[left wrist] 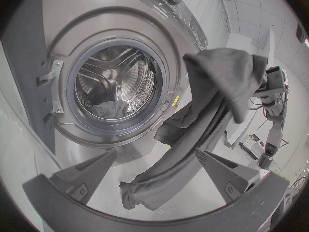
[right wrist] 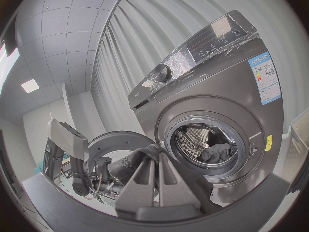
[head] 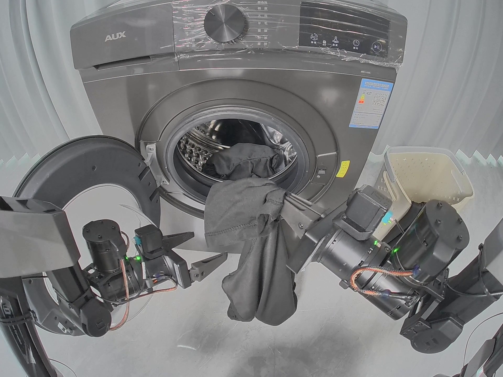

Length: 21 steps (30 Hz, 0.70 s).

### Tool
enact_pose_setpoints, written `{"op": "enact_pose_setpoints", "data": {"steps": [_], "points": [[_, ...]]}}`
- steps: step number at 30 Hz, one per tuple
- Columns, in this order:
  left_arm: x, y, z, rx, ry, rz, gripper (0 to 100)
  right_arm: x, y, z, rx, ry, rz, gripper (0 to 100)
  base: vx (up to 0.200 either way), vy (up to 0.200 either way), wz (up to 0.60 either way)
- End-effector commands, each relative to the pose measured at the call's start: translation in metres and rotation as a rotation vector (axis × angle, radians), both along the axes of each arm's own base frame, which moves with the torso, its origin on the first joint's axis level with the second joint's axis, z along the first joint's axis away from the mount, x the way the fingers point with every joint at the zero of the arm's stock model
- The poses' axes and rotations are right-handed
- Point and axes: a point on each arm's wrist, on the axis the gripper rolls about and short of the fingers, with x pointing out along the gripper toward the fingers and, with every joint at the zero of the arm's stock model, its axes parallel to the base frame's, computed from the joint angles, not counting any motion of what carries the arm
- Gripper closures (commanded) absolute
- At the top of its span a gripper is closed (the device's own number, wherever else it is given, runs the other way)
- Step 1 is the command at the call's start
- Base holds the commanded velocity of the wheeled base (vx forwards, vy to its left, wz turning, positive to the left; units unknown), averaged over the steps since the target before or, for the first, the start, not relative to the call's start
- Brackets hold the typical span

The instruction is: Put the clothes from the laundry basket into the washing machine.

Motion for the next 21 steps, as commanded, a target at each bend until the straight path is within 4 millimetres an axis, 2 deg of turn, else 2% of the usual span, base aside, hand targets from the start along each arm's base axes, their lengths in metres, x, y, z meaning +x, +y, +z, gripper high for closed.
{"op": "enact_pose_setpoints", "data": {"steps": [1, 6, 11, 15, 21], "points": [[0.022, -0.010, -0.023, 0.011, 0.025, -0.002, 0, -0.002, 0.003, 0.005, 0.017, -0.013, 0.013, 100, 0.000, 0.000, 0.00], [0.039, -0.022, -0.042, 0.017, 0.038, -0.002, 0, -0.003, 0.008, 0.011, 0.038, -0.030, 0.026, 100, 0.000, 0.000, 0.00], [0.041, -0.037, -0.061, 0.040, 0.063, 0.006, 0, -0.002, 0.013, 0.012, 0.049, -0.034, 0.034, 100, 0.000, 0.000, 0.00], [0.036, -0.041, -0.062, 0.047, 0.074, -0.015, 0, 0.001, 0.012, 0.014, 0.054, -0.038, 0.023, 100, 0.000, 0.000, 0.00], [0.015, -0.046, -0.067, 0.084, 0.119, -0.056, 0, 0.009, 0.007, 0.017, 0.064, -0.045, -0.008, 100, 0.000, 0.000, 0.00]]}}
